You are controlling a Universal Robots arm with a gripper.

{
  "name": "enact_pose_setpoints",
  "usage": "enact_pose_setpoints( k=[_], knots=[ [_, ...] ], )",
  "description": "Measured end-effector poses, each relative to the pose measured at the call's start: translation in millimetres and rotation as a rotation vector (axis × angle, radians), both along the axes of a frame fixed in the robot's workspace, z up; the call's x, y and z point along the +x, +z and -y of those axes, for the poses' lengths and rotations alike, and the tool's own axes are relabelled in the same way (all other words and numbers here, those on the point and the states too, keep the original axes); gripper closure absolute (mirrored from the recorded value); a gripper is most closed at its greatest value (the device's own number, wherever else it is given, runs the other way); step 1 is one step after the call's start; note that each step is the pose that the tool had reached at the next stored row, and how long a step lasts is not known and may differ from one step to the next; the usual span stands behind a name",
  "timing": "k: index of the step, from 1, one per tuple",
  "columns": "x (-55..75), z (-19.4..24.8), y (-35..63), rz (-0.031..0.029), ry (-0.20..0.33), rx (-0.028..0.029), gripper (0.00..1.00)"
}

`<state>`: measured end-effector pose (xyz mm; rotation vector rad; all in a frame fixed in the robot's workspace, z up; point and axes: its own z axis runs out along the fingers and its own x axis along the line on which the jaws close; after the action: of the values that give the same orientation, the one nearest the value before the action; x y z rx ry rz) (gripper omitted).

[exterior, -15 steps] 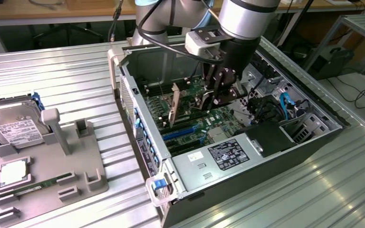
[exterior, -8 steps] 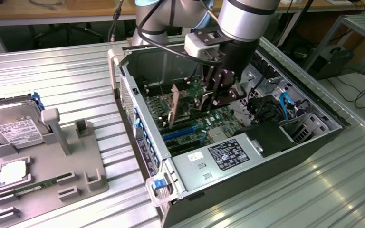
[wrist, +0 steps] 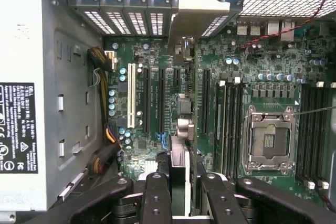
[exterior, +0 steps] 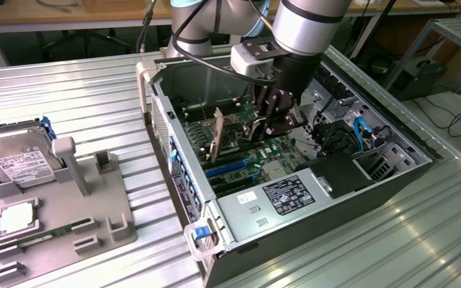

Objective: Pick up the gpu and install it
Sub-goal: 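Insert the gpu into the slot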

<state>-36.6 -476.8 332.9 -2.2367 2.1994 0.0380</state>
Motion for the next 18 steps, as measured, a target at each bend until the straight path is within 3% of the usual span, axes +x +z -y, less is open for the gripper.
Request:
enact_pose_setpoints(
  k=[5, 11, 18],
  knots=[
    [0.1, -6.2, -5.9, -0.0024, -0.009, -0.0007, 0.73],
    [0.0, -6.9, -12.5, -0.0059, -0.01, -0.0009, 0.73],
    [0.0, -6.9, -12.9, -0.0059, -0.01, -0.001, 0.73]
  ],
)
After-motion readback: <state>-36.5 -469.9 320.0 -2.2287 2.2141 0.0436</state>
